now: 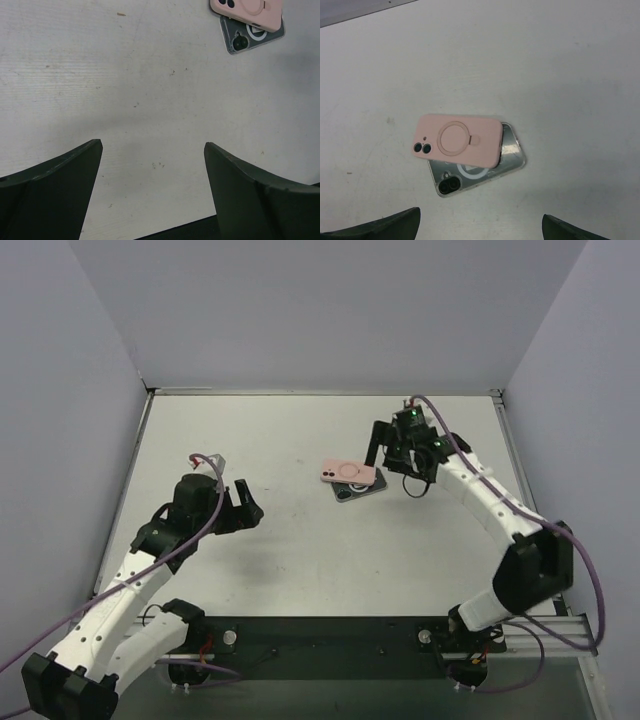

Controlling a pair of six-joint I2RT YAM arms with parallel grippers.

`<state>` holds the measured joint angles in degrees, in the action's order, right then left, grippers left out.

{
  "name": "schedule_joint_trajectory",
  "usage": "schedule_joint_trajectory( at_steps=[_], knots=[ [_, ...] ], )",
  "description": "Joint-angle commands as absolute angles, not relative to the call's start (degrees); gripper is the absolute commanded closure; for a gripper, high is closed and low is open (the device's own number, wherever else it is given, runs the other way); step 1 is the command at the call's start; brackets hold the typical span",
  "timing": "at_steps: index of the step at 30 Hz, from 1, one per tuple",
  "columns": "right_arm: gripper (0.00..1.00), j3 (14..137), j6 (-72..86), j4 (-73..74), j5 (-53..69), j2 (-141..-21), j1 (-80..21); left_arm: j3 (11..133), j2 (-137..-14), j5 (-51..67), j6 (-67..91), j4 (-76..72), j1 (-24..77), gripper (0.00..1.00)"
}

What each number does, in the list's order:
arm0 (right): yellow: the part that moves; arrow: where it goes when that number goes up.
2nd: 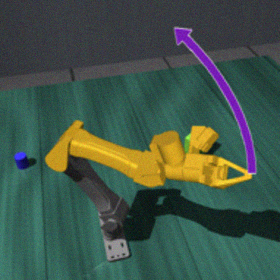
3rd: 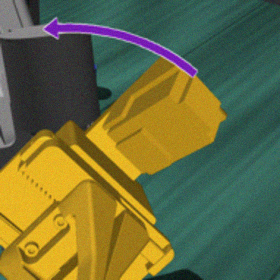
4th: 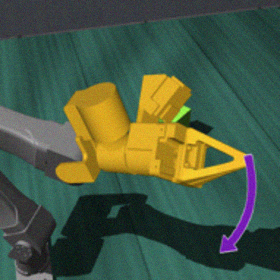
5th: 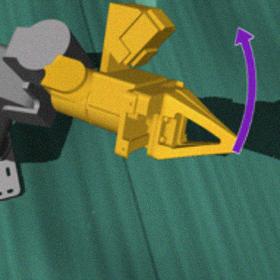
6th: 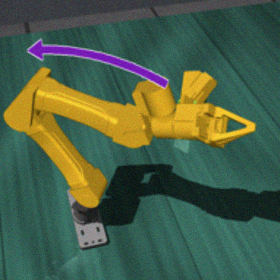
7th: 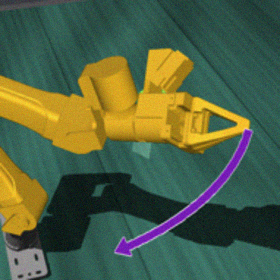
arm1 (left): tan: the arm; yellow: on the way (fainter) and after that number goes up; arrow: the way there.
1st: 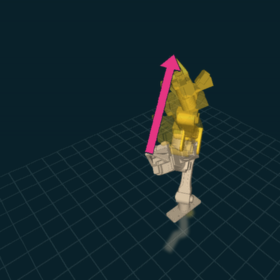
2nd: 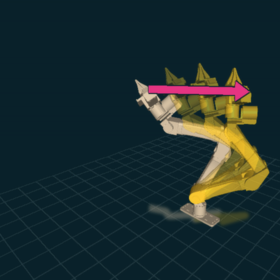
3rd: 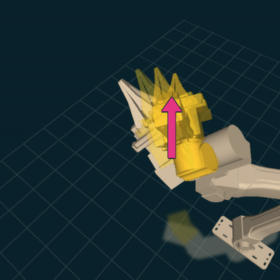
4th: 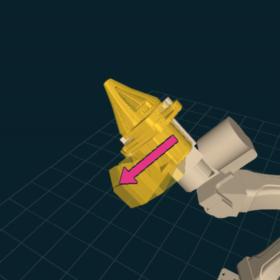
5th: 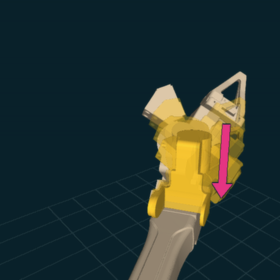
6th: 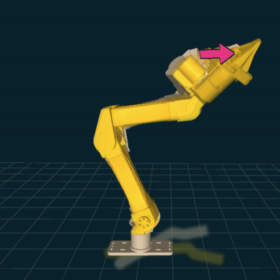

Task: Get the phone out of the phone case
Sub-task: Pick up the phone at the center of the board.

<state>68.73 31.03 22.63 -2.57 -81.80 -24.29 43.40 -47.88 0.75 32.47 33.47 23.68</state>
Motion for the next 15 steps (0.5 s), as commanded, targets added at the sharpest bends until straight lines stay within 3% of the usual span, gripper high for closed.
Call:
schedule_joint_trajectory(
  at_steps=[1,10,15],
  knots=[
    [0.00,81.1,25.6,24.5,1.8,-95.2,-23.4,45.1,-49.7,-3.2,32.4,32.0,24.4,0.07],
    [0.00,103.8,23.4,24.9,7.6,-120.1,-22.8,43.8,-48.0,-0.7,32.0,30.7,24.9,0.07],
    [0.00,108.2,23.6,24.8,9.6,-128.1,-22.2,43.9,-48.6,0.0,31.5,31.1,24.9,0.07]
  ],
)
